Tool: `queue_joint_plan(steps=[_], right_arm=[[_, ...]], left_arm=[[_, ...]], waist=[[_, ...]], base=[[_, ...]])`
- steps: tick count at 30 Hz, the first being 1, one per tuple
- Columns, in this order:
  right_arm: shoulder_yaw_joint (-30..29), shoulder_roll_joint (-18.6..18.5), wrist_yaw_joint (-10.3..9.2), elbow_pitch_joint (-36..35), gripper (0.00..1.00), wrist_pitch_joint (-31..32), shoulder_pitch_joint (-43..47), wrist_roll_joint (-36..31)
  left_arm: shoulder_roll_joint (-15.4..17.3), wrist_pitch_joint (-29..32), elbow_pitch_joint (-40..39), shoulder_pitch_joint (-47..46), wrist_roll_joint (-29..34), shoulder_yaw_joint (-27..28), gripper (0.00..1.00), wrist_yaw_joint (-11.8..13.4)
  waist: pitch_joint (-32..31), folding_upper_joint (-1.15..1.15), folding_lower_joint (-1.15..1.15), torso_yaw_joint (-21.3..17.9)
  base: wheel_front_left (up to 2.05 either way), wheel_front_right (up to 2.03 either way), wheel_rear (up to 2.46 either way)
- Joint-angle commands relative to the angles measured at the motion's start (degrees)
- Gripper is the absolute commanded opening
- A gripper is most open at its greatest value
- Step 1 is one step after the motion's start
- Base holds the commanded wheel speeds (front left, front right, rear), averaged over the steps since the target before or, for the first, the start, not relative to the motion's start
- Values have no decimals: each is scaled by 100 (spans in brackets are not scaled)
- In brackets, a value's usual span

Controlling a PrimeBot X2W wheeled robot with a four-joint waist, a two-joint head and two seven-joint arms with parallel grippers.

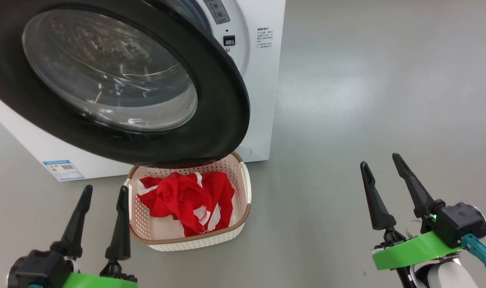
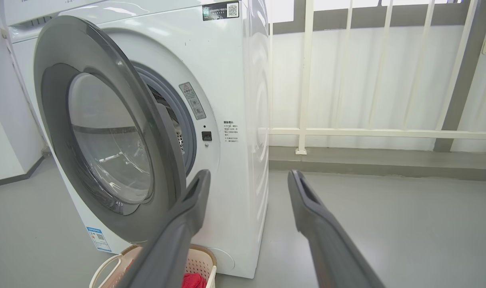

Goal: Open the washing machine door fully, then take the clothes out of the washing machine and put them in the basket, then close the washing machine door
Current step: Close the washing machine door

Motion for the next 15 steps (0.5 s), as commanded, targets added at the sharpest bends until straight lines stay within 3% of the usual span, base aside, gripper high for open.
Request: queue_joint_plan(steps=[1, 15], right_arm=[[67, 1, 2, -178, 100, -36, -18, -2], [56, 1, 2, -147, 100, -36, 166, 98]], left_arm=[[56, -67, -150, -43, 166, 262, 100, -17], [-160, -68, 23, 224, 929, 557, 100, -147]], waist=[[-27, 0, 0, -18], [-146, 0, 0, -117]], base=[[0, 0, 0], [0, 0, 0]])
